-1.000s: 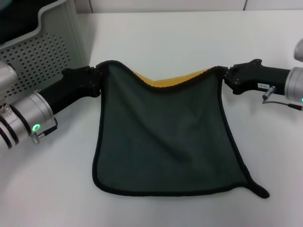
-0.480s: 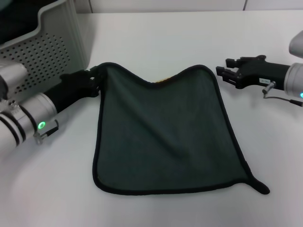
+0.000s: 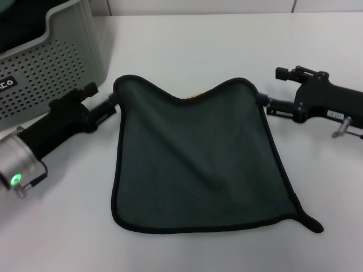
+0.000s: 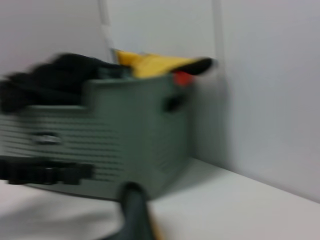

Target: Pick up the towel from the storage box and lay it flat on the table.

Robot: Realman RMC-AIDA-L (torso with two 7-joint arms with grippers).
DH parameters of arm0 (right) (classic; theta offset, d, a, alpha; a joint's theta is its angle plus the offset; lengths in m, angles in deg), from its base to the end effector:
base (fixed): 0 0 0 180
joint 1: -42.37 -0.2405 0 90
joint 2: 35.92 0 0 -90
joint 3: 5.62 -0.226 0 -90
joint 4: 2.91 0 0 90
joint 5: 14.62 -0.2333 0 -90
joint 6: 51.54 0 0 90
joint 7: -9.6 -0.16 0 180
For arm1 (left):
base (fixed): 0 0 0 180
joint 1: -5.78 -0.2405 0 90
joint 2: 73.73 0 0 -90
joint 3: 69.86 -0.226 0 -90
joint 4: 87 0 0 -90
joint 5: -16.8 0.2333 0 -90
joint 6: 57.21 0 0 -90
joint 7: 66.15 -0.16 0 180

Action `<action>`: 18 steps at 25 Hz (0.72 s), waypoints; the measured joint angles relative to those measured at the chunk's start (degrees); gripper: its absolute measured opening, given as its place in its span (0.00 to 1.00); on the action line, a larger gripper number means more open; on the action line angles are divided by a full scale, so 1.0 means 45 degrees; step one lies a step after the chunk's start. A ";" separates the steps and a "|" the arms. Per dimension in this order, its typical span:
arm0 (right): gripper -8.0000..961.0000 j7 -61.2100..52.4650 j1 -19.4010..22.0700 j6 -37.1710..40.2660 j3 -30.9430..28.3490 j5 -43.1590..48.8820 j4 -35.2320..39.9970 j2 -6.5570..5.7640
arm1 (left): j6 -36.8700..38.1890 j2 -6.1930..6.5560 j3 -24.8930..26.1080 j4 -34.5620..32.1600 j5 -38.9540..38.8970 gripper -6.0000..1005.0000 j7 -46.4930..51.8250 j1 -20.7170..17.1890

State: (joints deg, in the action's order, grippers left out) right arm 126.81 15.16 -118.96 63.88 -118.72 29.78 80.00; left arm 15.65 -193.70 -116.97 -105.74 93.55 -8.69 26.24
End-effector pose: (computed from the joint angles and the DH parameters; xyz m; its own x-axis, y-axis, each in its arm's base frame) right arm 0.2332 0.3759 -0.0192 0.8070 -0.1291 -0.5763 -0.4110 -0.8235 -0.3910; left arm -0.3111 0.3206 -0.0212 0.5556 0.2699 0.7865 0.7533 -0.5638 -0.3387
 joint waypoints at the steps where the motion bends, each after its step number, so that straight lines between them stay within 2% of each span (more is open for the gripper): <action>1: 0.74 0.0078 0.0033 -0.0575 0.0013 0.0073 0.0014 -0.0069 | 0.0754 0.0006 -0.0140 -0.0292 0.0173 0.56 -0.0053 -0.0240; 5: 0.81 -0.0127 0.0046 -0.2921 0.0018 0.1136 0.0515 -0.0312 | 0.3996 0.0083 -0.1274 -0.1803 0.1434 0.70 -0.0064 -0.0887; 9: 0.88 -0.1153 0.0086 -0.5836 -0.0029 0.2384 0.1952 -0.0504 | 0.6177 0.0267 -0.1968 -0.2904 0.2785 0.86 0.1269 -0.0634; 12: 0.90 -0.1809 0.0306 -0.6952 0.0026 0.2842 0.3137 -0.0461 | 0.7146 0.0302 -0.2037 -0.3028 0.3528 0.84 0.1528 -0.0172; 16: 0.91 -0.2320 0.0853 -0.7130 0.0267 0.3430 0.4656 -0.0094 | 0.7666 0.0305 -0.2047 -0.2979 0.4034 0.81 0.1576 0.0258; 18: 0.91 -0.2398 0.0988 -0.7138 0.0546 0.3542 0.5029 -0.0032 | 0.7796 0.0307 -0.2049 -0.2990 0.4008 0.80 0.1559 0.0295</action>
State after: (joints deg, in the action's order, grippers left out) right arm 116.02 19.61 -151.08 66.34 -102.78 52.41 79.86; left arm 50.73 -192.32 -126.20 -119.20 111.59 -1.68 27.57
